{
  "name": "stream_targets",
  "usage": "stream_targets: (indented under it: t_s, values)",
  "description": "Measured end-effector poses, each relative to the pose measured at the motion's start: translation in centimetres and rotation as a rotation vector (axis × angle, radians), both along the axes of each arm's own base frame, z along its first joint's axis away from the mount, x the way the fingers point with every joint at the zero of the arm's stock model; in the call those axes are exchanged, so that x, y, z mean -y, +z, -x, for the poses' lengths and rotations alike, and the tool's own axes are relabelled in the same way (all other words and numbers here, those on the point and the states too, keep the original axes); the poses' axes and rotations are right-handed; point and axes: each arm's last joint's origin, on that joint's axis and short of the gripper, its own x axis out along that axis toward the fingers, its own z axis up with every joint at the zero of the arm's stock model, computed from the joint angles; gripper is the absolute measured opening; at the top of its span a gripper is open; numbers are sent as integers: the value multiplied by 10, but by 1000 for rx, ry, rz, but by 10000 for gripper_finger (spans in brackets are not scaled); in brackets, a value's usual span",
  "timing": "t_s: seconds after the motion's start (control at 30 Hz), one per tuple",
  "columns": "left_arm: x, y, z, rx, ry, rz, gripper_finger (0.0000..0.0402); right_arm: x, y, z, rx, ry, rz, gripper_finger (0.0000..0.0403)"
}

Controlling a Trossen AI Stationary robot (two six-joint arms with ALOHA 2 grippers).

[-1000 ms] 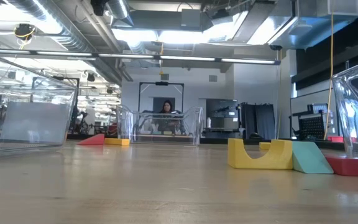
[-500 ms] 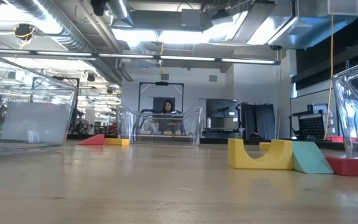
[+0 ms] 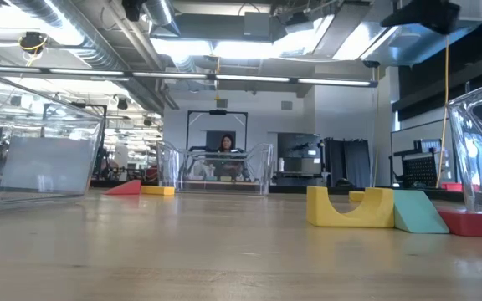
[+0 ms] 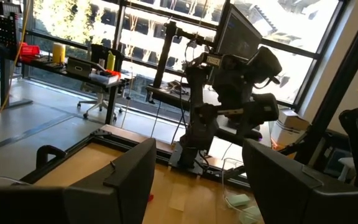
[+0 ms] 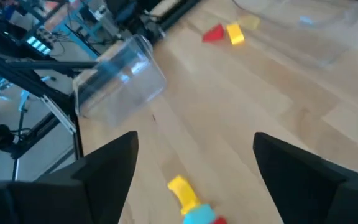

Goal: Sort & place blocks by color
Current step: Put the top right red block on the top transparent bin

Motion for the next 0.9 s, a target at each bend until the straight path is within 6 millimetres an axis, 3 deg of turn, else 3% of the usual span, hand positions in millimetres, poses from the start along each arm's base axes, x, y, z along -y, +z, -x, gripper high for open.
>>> stream_targets:
  t_s: [0.5,0.7,0.8,0.9]
  values:
    - [-1,-1,-1,-12,40,5,231,21,-12,-30,-59,-125,110,320]
    - [-1,-1,-1,-11,44,6,231,35,-23,-45,-94,-255,39,320]
    - [-1,-1,-1,-11,44,6,231,50,-34,-49,-175,-306,-54,320]
    - [-1,-1,-1,-11,45,7,231,69,-54,-46,-390,-383,-148,320]
